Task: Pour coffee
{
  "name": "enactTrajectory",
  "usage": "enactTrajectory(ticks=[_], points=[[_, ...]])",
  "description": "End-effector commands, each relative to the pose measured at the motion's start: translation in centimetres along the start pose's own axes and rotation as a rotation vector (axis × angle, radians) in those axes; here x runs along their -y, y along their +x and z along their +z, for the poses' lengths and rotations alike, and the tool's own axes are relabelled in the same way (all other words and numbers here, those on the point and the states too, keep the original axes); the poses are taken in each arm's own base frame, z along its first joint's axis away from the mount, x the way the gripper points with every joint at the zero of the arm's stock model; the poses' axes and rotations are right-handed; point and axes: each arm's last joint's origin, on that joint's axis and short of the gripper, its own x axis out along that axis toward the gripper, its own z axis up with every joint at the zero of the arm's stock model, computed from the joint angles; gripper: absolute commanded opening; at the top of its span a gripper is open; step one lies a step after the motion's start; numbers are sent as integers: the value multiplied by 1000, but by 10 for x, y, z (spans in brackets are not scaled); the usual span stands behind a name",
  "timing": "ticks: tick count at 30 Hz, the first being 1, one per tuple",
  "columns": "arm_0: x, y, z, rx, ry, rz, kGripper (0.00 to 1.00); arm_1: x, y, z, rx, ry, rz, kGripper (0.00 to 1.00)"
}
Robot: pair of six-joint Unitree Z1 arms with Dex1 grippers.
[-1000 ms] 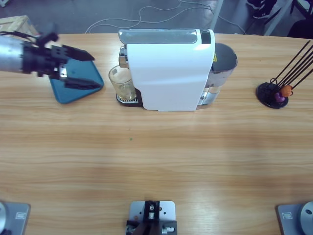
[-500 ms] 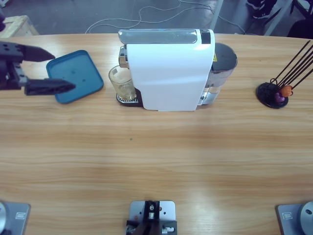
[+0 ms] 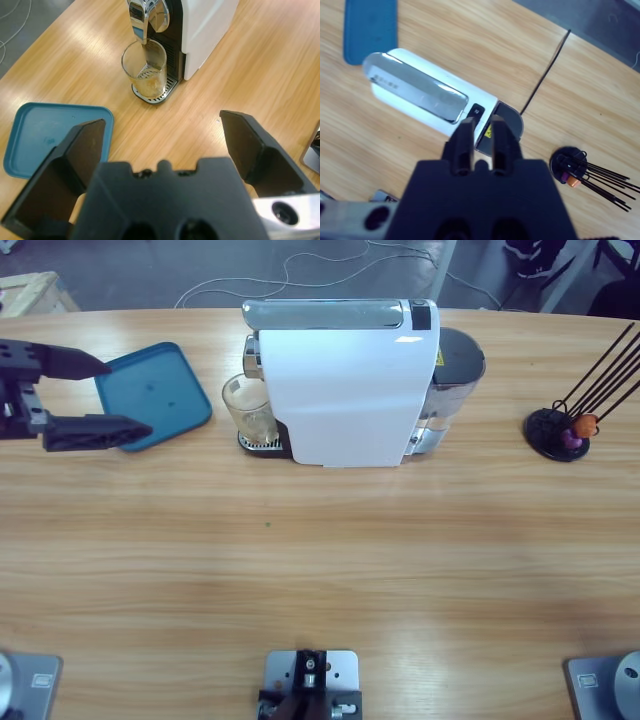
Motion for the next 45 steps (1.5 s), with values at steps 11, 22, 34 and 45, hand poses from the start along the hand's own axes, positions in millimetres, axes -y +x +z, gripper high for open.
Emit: enactTrajectory(ticks=[11, 22, 34, 45], points=[[1, 21, -18, -104, -40, -11, 996, -6, 83, 4, -195, -1, 11, 0], [0, 26, -17, -101, -42, -13, 996, -12, 100, 2, -236, -22, 36, 0], [0, 28, -18, -105, -44, -15, 996, -14, 113, -2, -278, -33, 37, 0], [0, 30, -20, -114, -44, -17, 996, -19, 119, -5, -300, -50, 29, 0]])
